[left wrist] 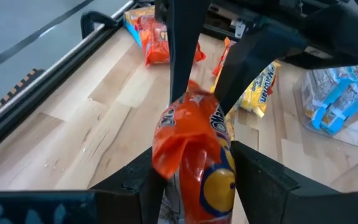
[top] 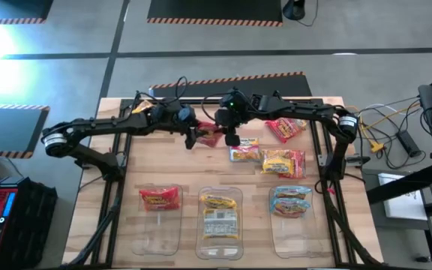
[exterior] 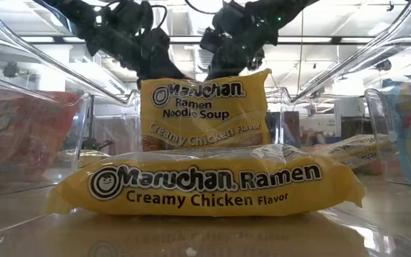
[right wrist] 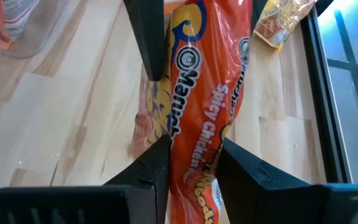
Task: Sort Maruchan noodles
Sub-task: Put the orange noodle pack into the left transparent bin
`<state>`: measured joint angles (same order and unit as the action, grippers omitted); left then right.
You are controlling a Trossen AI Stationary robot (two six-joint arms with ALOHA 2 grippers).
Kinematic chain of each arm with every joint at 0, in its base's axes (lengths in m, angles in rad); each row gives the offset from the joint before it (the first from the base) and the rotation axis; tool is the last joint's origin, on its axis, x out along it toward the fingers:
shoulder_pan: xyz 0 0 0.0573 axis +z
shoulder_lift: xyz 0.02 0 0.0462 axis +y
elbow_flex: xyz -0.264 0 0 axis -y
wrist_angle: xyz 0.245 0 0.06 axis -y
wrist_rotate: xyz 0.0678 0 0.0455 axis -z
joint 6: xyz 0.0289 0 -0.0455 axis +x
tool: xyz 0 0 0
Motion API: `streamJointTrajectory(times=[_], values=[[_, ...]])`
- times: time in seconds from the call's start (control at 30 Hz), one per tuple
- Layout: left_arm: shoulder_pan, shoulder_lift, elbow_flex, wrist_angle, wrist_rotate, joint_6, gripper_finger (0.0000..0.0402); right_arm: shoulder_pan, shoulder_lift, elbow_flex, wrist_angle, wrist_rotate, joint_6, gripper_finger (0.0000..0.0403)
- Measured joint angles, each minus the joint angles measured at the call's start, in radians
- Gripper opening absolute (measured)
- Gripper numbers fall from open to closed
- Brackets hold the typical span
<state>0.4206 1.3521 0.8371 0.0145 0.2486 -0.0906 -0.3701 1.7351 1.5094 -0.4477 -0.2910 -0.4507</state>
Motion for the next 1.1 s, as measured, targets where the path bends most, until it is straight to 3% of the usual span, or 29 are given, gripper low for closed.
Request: streamJointTrajectory(times=[0.33,0.57,1.1], values=[[0.000,0.000,-0.001,-0.019,0.004,0.003,0.0100,0.005,0.000,0.001,0.000,0.003,0.005,0.0100],[0.000,0.000,-0.001,-0.019,0.021,0.003,0.0112,0.005,0.000,0.004,-0.020,0.000,0.017,0.0101],[0.001,-0.018,-0.003,-0.077,0.030,-0.004,0.0102,-0.011,-0.025,0.118,-0.401,0.010,0.085,0.0160]])
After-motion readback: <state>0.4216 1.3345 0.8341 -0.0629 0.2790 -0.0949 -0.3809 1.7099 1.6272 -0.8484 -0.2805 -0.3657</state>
